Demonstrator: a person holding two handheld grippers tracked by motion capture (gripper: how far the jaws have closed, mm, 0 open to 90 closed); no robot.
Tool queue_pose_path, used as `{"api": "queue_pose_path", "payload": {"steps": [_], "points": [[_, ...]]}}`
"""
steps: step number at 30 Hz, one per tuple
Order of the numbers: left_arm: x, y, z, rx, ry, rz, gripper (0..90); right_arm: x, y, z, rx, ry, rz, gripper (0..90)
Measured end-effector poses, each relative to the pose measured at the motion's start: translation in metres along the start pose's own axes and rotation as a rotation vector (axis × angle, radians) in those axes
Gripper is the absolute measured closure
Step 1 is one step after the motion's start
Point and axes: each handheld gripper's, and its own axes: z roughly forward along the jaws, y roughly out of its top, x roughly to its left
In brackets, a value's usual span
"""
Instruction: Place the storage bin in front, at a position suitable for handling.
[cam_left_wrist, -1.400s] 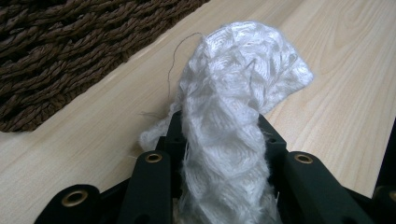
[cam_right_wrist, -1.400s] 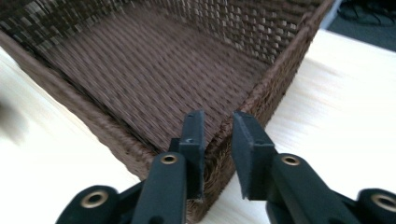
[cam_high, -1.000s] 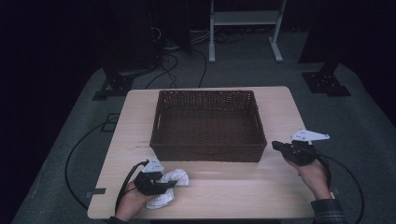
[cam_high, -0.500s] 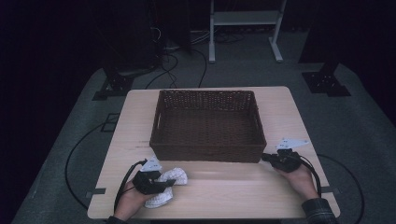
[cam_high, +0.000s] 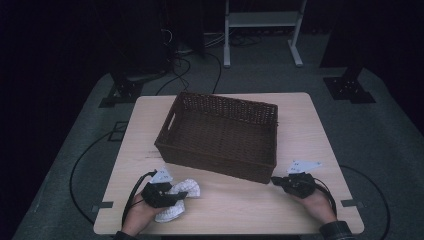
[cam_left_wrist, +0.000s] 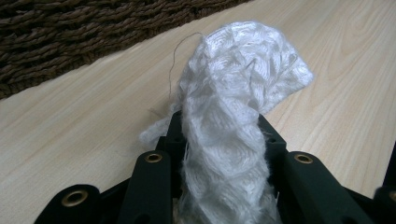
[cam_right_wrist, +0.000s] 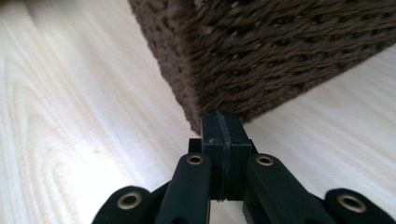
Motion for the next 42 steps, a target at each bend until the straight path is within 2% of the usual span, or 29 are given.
{"api": "queue_pose_path", "payload": {"steps": [2,4,7,10,13,14,17,20,25,28,33,37,42], "points": [[0.000,0.000,0.000,0.001,0.001,-0.004,65.4,0.001,0.000,0.000,-0.002,-0.009,-0.002,87.7],[0.001,0.000,-0.001,-0.008,0.003,-0.008,65.4,0.000,-0.001,-0.001,-0.009,-0.035,0.019,73.9],[0.002,-0.001,-0.001,-0.005,0.004,-0.010,65.4,-0.004,-0.003,-0.001,-0.012,-0.038,0.052,61.7],[0.003,0.000,-0.002,-0.012,0.007,-0.018,65.4,-0.005,-0.004,-0.001,-0.017,-0.063,0.068,53.0],[0.004,-0.001,-0.002,-0.011,0.009,-0.016,65.4,-0.005,-0.004,0.000,-0.014,-0.063,0.087,48.2],[0.004,-0.001,-0.002,-0.008,0.012,-0.016,65.4,-0.007,-0.004,0.001,-0.007,-0.045,0.102,43.6],[0.006,-0.001,-0.003,-0.013,0.014,-0.020,65.4,-0.005,-0.004,0.001,-0.003,-0.053,0.102,40.4],[0.006,-0.002,-0.004,-0.012,0.018,-0.023,65.4,-0.001,-0.003,0.003,0.011,-0.038,0.094,36.1],[0.008,-0.002,-0.005,-0.018,0.023,-0.027,65.4,0.010,0.001,0.015,0.023,-0.072,0.074,32.0],[0.009,-0.003,-0.005,-0.015,0.028,-0.028,65.4,0.012,0.003,0.024,0.026,-0.093,0.073,31.0],[0.011,-0.003,-0.007,-0.021,0.033,-0.035,65.4,0.014,0.004,0.031,-0.008,-0.116,0.072,29.5],[0.013,-0.004,-0.008,-0.027,0.042,-0.044,65.4,0.018,0.005,0.033,-0.004,-0.147,0.040,31.2],[0.019,-0.005,-0.013,-0.039,0.063,-0.058,65.4,0.018,0.005,0.033,-0.005,-0.145,0.034,33.5]]}}
